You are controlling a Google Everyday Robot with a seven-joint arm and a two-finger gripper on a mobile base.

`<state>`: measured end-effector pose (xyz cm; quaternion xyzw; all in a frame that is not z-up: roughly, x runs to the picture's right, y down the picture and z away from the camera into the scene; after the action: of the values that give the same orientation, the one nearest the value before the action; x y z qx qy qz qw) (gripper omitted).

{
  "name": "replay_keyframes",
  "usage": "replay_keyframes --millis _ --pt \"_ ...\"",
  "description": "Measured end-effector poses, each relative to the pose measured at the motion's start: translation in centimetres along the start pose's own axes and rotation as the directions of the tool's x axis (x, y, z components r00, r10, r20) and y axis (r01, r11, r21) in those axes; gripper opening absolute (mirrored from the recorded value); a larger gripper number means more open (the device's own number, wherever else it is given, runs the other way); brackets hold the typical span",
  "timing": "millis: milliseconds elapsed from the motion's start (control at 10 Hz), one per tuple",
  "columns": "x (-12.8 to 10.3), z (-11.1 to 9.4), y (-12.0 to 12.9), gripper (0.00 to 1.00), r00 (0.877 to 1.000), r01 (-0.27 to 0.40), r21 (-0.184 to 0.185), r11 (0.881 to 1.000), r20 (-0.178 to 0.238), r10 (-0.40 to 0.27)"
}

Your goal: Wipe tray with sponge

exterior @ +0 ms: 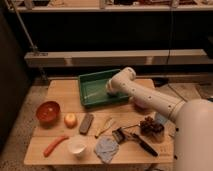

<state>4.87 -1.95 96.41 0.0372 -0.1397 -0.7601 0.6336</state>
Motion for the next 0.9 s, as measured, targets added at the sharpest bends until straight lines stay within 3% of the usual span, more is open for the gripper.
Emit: replay_keyframes --millis 400,800,900 --pt "3.4 3.9 0.5 0.0 0.999 -0.038 0.005 0.999 -0.01 0.038" --pt "4.1 5.4 -3.6 0.0 1.0 -0.012 0.072 0.997 -0.011 0.013" --pt "4.1 5.5 -5.8 0.0 1.0 0.015 0.101 0.995 -0.015 -0.014"
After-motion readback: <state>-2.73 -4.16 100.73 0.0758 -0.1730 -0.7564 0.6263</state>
